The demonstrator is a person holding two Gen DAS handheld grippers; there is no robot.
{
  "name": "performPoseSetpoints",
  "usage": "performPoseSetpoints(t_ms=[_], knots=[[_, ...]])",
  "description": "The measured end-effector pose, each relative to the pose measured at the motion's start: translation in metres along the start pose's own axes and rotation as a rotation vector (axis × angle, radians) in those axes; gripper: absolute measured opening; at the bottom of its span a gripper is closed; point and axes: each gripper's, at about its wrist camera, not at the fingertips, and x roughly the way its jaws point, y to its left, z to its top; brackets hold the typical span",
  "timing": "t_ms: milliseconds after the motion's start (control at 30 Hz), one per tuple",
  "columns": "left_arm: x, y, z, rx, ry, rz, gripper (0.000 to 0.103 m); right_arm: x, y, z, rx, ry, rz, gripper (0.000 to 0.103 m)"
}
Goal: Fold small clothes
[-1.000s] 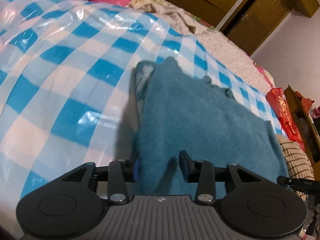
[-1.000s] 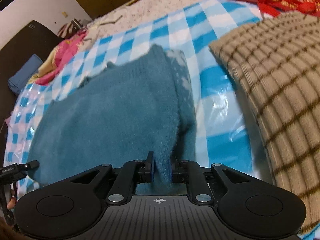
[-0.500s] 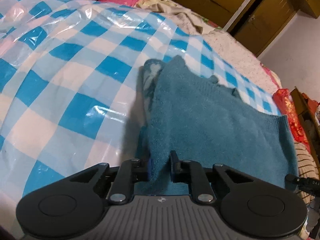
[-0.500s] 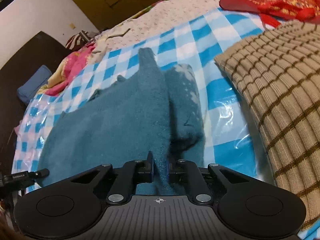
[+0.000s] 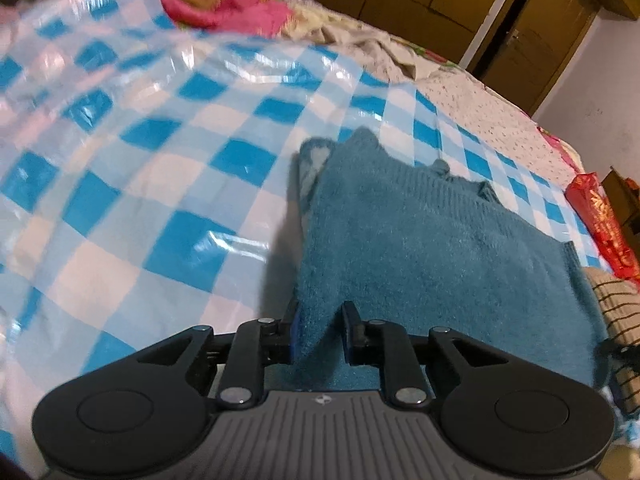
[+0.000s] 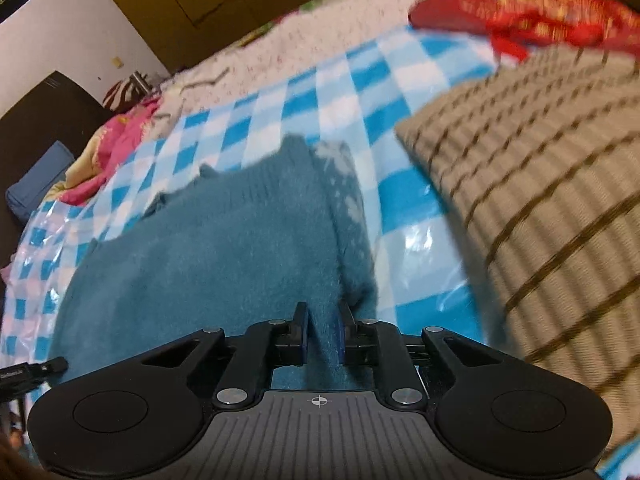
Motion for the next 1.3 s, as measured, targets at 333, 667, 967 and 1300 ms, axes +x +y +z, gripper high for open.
performPoseSetpoints(t_ms=[333,667,967,1300], knots=[[-0.003,-0.020,0.002,0.083,-0.053,0.061,0.031,0.015,0.029,-0.008,-0.077,-0.074,0.006,0.015],[0.008,-0.012,-0.010,0.066,0.003,0.112,0.035,0.016,0.022,-0.017,-0.027,-0.041,0.001,0.016],[0.009,-0.017,-0.017,0.078,0.014,0.146,0.036,0.027,0.025,-0.032,-0.033,0.009,-0.013,0.015],[0.001,-0.024,-0.022,0.107,-0.006,0.170,0.037,0.008,0.034,-0.038,-0.077,-0.042,-0.026,0.016]])
